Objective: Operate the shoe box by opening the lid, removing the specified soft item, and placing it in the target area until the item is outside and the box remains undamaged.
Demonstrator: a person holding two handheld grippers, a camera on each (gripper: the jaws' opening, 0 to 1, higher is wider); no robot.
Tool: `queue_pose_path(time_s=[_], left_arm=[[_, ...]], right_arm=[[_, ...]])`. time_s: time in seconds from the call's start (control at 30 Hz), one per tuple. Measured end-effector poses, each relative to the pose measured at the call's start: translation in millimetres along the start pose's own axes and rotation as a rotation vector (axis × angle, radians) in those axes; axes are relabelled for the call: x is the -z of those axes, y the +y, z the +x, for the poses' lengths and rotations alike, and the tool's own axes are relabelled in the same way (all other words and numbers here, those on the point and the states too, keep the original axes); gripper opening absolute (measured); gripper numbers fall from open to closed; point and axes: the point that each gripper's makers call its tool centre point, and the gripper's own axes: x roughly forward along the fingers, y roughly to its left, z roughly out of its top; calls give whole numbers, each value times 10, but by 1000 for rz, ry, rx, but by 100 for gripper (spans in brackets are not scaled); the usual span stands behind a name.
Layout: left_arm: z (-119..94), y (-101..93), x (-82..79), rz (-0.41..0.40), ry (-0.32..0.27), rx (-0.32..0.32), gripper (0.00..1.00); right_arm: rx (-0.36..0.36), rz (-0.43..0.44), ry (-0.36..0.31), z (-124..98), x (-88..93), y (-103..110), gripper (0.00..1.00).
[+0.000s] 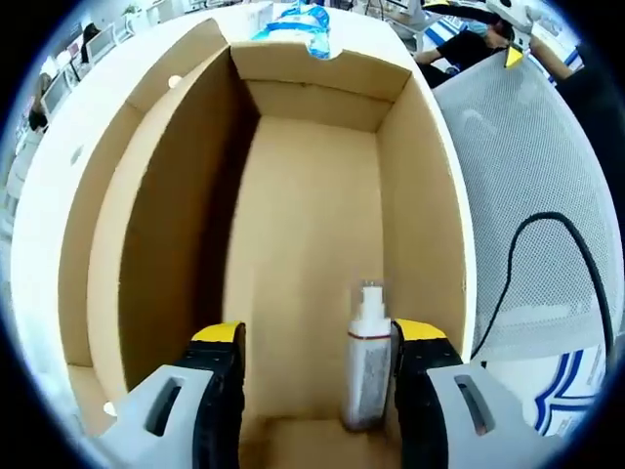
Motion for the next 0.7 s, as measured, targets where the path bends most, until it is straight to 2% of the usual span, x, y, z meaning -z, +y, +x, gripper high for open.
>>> queue_pose_path(time_s=[0.1,0.27,0.4,0.53,0.7], left_arm=[[59,-20,-48,-22,-24,14,62],[158,-73,-51,-13,-17,30,58],[152,-63,-47,-13,-14,27,58],[150,-38,-30,-5,-21,16,56],[117,55,56,-13,-1,-21,56]], right_arm=[[6,9,3,-10,24,-17,100],[11,17,1,-16,29,-29,100],[11,21,3,-2,33,-28,100],[6,16,5,19,26,-11,99],[1,14,1,30,5,2,99]])
